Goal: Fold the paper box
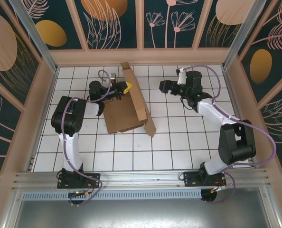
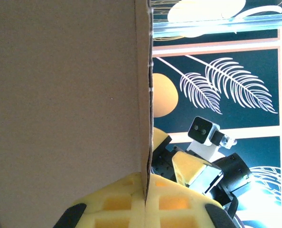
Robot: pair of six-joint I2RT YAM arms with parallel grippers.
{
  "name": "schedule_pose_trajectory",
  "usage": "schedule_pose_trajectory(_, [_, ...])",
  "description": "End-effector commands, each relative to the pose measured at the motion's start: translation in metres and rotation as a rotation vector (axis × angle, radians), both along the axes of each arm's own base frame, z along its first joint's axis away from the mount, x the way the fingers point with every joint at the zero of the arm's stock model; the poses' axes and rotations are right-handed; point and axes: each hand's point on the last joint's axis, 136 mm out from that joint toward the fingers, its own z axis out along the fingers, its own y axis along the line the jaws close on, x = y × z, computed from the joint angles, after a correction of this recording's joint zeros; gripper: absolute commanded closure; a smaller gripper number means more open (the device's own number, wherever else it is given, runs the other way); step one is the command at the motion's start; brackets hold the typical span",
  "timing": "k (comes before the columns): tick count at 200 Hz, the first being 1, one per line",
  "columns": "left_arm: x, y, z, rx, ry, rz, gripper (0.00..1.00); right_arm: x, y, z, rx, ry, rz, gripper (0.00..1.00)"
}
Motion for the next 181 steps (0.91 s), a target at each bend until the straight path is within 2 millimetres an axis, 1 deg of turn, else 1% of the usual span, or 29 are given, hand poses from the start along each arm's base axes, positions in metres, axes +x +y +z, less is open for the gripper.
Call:
schedule_pose_trajectory(1, [-0.007, 0.013, -0.010, 0.051, -0.021, -0.010, 1.00, -0.002, -0.005, -0.004, -0.040, -0.009, -0.015, 0.08])
schedule_pose_trajectory(8, [-0.006, 0.017, -0.013, 0.068, -0.012, 0.002, 1.00, -0.002, -0.004, -0.003, -0.043, -0.011, -0.015, 0.08])
schedule_pose_trajectory(11, [-0.010, 0.020, -0.022, 0.079, 0.014, 0.005, 1.00, -0.002, -0.005, -0.003, -0.044, -0.011, -0.017, 0.08])
schedule_pose_trajectory(27, [-0.013, 0.029, -0.040, 0.151, 0.071, 0.028, 1.00, -0.001, -0.007, -0.003, -0.051, -0.017, -0.023, 0.08])
schedule_pose_trajectory(32, [-0.015, 0.030, -0.044, 0.185, 0.077, 0.031, 1.00, -0.001, -0.007, -0.004, -0.054, -0.018, -0.024, 0.08])
schedule_pose_trajectory(48, [-0.019, 0.038, -0.068, 0.329, 0.130, 0.048, 1.00, 0.001, -0.009, -0.004, -0.059, -0.021, -0.037, 0.08])
schedule_pose_trajectory(60, [-0.027, 0.045, -0.084, 0.410, 0.176, 0.053, 1.00, 0.001, -0.010, -0.006, -0.066, -0.021, -0.047, 0.08])
schedule_pose_trajectory(65, [-0.021, 0.045, -0.077, 0.425, 0.155, 0.062, 1.00, 0.002, -0.010, -0.006, -0.069, -0.022, -0.050, 0.08])
schedule_pose_trajectory(80, [-0.022, 0.052, -0.083, 0.489, 0.182, 0.084, 1.00, 0.002, -0.012, -0.006, -0.073, -0.027, -0.058, 0.08])
schedule_pose_trajectory(87, [-0.022, 0.055, -0.082, 0.507, 0.183, 0.094, 1.00, 0.002, -0.011, -0.007, -0.073, -0.026, -0.057, 0.08])
schedule_pose_trajectory(99, [-0.018, 0.056, -0.079, 0.517, 0.185, 0.109, 1.00, 0.002, -0.010, -0.006, -0.072, -0.027, -0.054, 0.08])
schedule_pose_trajectory(110, [-0.014, 0.056, -0.071, 0.506, 0.181, 0.123, 1.00, 0.002, -0.008, -0.006, -0.070, -0.027, -0.045, 0.08])
schedule_pose_trajectory(134, [-0.002, 0.051, -0.040, 0.482, 0.141, 0.159, 1.00, 0.001, -0.001, -0.007, -0.074, -0.009, -0.014, 0.08])
schedule_pose_trajectory(144, [0.002, 0.047, -0.025, 0.466, 0.122, 0.170, 1.00, 0.001, 0.003, -0.013, -0.087, 0.009, 0.000, 0.08])
schedule_pose_trajectory(158, [0.004, 0.036, -0.006, 0.439, 0.099, 0.175, 1.00, 0.001, 0.011, -0.022, -0.099, 0.042, 0.027, 0.08])
schedule_pose_trajectory(181, [0.003, 0.013, 0.016, 0.399, 0.074, 0.166, 1.00, 0.004, 0.027, -0.049, -0.121, 0.131, 0.072, 0.09])
